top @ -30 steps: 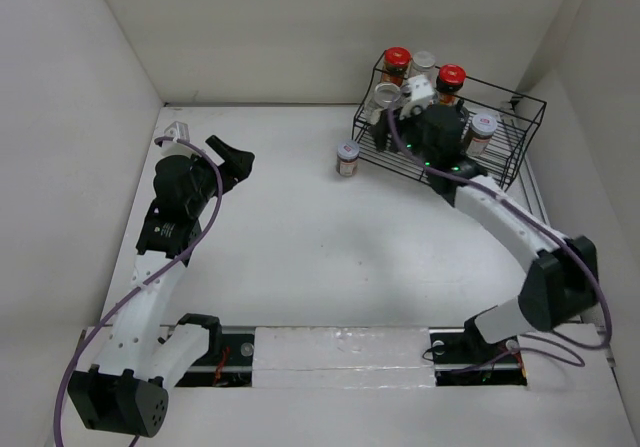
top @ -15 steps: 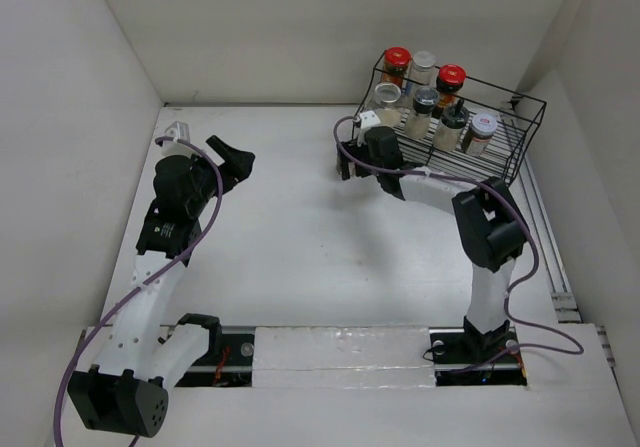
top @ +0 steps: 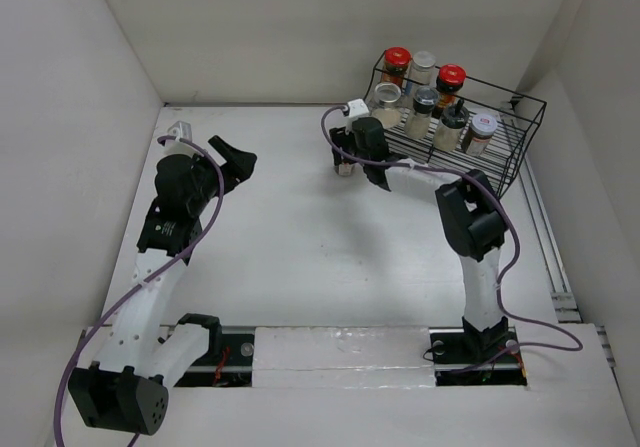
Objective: Organize the condiment bottles
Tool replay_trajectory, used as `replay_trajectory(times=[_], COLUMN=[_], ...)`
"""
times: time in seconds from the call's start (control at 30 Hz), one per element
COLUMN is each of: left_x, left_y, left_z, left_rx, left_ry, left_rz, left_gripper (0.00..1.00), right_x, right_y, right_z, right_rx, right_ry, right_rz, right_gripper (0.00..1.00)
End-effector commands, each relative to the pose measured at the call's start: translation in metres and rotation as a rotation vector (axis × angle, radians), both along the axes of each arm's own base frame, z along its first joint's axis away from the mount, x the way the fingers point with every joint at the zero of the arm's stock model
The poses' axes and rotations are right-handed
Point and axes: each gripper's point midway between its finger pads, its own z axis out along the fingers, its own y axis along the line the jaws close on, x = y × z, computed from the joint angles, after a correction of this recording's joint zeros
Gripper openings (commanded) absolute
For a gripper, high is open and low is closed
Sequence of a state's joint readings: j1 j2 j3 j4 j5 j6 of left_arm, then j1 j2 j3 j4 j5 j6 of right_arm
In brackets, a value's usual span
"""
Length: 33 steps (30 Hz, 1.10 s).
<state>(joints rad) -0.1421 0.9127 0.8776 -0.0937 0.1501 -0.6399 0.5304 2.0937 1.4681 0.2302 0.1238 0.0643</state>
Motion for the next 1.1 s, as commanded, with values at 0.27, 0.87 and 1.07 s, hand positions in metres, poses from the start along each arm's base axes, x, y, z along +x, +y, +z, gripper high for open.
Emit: replay_trajectory(times=[0.27,0.87,1.07], left_x=[0.001,-0.003,-0.003], left_y=[-0.001,0.000,0.000], left_z=[0.018,0.025,0.025], left_rx=[-0.001,-0.005,-0.005], left_ry=[-0.069,-0.098,-0.098], left_rz=[-0.012,-0.012,-0.012], left_gripper=[0.78,0.78,0.78], right_x=[-0.032,-0.138,-0.134], right_y=[0.018,-0.269,-0.342], right_z=[0.044,0.355,0.336], right_rx=[0.030,0.180,0.139], right_ry=[-0.063,-0.610,-0.568], right_rz=[0.003,-0.426,-0.575], right_gripper=[0.45,0.45,0.45])
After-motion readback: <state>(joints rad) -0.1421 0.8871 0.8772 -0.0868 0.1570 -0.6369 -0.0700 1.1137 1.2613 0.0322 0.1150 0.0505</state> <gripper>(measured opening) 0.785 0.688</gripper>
